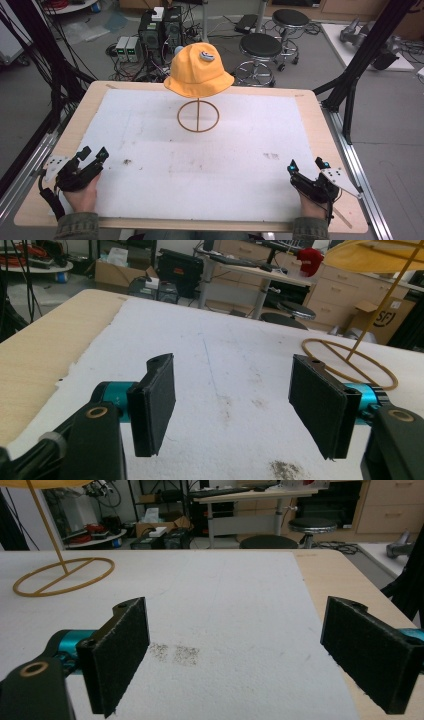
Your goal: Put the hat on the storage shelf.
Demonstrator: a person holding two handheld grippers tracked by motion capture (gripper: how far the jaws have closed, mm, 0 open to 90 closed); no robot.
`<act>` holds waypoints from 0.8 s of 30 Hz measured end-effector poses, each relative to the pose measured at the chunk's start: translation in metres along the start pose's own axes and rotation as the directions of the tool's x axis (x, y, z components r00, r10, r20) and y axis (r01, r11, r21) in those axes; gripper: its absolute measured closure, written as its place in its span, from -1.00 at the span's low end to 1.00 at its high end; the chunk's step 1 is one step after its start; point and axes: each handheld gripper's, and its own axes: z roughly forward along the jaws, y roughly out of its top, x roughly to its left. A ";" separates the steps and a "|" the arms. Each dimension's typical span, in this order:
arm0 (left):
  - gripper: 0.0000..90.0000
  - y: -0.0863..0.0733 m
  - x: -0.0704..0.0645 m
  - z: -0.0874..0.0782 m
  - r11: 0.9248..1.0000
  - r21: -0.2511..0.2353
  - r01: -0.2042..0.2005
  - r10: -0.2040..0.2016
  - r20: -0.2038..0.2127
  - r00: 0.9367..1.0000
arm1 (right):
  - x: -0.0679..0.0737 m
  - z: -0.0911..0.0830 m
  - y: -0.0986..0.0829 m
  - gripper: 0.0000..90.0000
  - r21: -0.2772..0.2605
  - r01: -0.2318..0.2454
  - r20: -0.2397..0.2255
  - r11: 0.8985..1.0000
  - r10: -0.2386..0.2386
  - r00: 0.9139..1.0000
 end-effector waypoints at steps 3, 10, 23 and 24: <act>-0.22 0.000 0.000 0.000 1.000 0.001 0.000 0.000 0.002 1.000 | -0.001 -0.001 0.000 -0.76 0.001 -0.010 0.001 1.000 0.010 1.000; -0.22 0.000 0.000 0.001 1.000 0.006 -0.004 0.004 0.000 1.000 | 0.003 0.002 -0.001 -0.76 0.017 0.004 -0.016 1.000 -0.004 1.000; -0.22 -0.001 -0.001 0.002 1.000 0.009 -0.003 0.003 0.003 1.000 | 0.008 0.003 -0.001 -0.76 0.036 0.003 -0.043 0.999 -0.002 0.999; -0.22 -0.001 -0.001 0.002 1.000 0.011 -0.004 0.004 0.003 1.000 | 0.008 0.003 -0.001 -0.76 0.035 0.007 -0.046 0.999 -0.006 0.999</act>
